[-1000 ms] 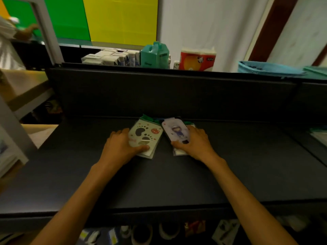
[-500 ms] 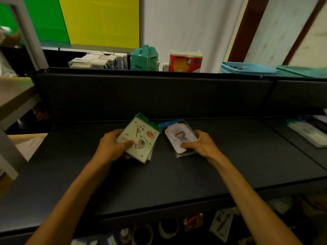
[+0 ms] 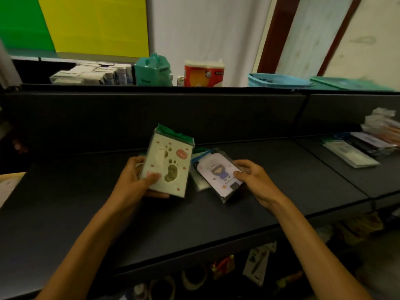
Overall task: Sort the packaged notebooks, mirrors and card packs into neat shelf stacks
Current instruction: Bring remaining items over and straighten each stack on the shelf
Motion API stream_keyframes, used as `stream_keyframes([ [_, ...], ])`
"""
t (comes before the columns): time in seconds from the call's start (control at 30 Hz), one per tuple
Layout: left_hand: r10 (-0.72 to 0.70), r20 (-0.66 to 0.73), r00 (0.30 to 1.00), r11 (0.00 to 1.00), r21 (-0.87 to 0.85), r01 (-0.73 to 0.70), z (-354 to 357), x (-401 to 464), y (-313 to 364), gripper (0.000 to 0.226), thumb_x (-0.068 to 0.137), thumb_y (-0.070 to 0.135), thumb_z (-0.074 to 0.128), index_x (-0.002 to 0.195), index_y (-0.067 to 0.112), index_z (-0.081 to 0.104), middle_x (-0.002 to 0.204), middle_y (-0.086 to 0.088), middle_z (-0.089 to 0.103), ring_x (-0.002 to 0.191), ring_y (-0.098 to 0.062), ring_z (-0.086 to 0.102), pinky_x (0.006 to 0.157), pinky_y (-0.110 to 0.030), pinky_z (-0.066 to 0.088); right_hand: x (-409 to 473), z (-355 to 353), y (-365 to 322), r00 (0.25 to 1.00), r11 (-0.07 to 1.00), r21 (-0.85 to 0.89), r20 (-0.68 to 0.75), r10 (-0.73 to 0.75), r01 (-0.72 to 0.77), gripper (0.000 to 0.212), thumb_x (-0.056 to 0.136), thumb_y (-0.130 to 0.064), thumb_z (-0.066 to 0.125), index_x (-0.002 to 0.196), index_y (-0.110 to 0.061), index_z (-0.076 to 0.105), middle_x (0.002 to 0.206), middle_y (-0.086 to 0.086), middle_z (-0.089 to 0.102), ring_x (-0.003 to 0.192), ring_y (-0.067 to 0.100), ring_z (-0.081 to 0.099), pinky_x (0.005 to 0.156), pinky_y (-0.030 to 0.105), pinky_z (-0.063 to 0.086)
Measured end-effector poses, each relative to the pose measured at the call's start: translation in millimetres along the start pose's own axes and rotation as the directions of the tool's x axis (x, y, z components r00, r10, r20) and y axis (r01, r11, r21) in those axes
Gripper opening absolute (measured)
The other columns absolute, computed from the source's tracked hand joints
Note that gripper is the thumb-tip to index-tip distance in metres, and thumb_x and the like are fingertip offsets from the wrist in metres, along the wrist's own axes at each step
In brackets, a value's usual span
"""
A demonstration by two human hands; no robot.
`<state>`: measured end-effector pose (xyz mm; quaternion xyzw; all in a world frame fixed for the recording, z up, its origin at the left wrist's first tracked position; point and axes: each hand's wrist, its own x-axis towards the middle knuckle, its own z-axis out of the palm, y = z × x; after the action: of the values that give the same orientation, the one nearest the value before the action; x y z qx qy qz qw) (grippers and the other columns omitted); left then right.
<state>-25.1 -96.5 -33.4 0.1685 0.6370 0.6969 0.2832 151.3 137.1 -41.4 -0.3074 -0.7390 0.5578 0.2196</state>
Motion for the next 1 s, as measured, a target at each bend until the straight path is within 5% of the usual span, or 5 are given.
stream_keyframes([
  [0.23, 0.102, 0.124, 0.987, 0.991, 0.074, -0.112, 89, -8, -11, 0.062, 0.086, 0.001, 0.059, 0.135, 0.031, 0.035, 0.120, 0.005, 0.049, 0.099, -0.022, 0.061, 0.053, -0.029, 0.057, -29, -83, 25, 0.981, 0.993, -0.007, -0.153, -0.116, 0.117, 0.031, 0.094, -0.005, 0.050, 0.119, -0.023, 0.054, 0.107, -0.004, 0.064, 0.094, 0.004, 0.063, 0.071, 0.013, 0.053],
  [0.53, 0.117, 0.262, 0.958, 0.989, 0.055, -0.135, 257, -23, -39, 0.062, 0.088, 0.000, 0.056, 0.134, 0.035, 0.035, 0.111, 0.015, 0.049, 0.098, -0.019, 0.059, 0.055, -0.033, 0.058, -71, -247, 73, 0.934, 0.995, 0.021, -0.348, -0.081, 0.094, 0.031, 0.094, -0.004, 0.050, 0.116, -0.025, 0.056, 0.109, -0.004, 0.063, 0.098, 0.009, 0.063, 0.070, 0.016, 0.054],
  [0.83, 0.132, 0.410, 0.903, 0.986, 0.038, -0.162, 402, -43, -60, 0.059, 0.087, -0.001, 0.057, 0.128, 0.036, 0.035, 0.129, -0.001, 0.049, 0.103, -0.026, 0.061, 0.057, -0.038, 0.059, -113, -387, 121, 0.856, 0.993, -0.022, -0.506, -0.108, 0.112, 0.031, 0.092, -0.002, 0.054, 0.117, -0.021, 0.056, 0.101, -0.014, 0.061, 0.092, 0.001, 0.061, 0.067, 0.011, 0.053],
  [1.0, 0.114, 0.454, 0.884, 0.986, 0.060, -0.158, 463, -39, -68, 0.060, 0.088, 0.001, 0.057, 0.128, 0.038, 0.034, 0.135, -0.005, 0.046, 0.108, -0.030, 0.060, 0.059, -0.041, 0.060, -116, -442, 141, 0.832, 0.996, -0.030, -0.549, -0.084, 0.081, 0.032, 0.093, -0.007, 0.053, 0.119, -0.025, 0.055, 0.107, -0.011, 0.061, 0.097, 0.005, 0.062, 0.075, 0.024, 0.056],
])
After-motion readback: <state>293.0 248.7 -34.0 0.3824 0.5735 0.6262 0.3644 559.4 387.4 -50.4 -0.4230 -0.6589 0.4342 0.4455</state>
